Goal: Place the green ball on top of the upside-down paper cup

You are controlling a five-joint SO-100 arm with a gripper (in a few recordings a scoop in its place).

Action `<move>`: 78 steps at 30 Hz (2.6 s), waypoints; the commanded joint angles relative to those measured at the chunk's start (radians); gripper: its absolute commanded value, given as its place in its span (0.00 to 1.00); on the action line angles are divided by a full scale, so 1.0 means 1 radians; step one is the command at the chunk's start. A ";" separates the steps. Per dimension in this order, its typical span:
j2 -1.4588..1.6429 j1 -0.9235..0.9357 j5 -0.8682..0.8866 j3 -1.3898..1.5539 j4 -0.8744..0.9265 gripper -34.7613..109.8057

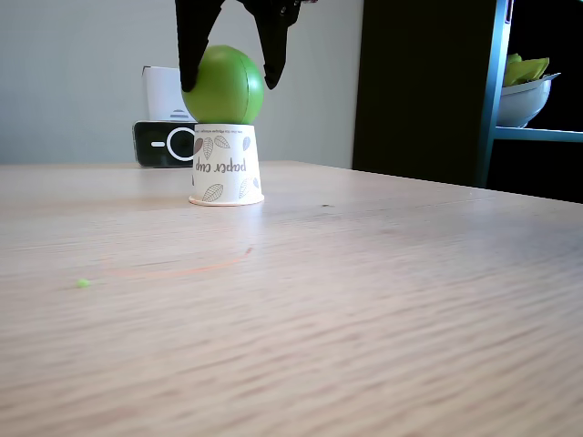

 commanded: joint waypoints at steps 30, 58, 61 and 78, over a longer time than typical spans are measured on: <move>1.244 0.345 -0.031 1.077 -0.044 0.29; 2.118 0.442 -0.081 1.957 0.434 0.24; 2.120 0.434 -0.081 1.957 0.434 0.24; 2.120 0.434 -0.081 1.957 0.434 0.24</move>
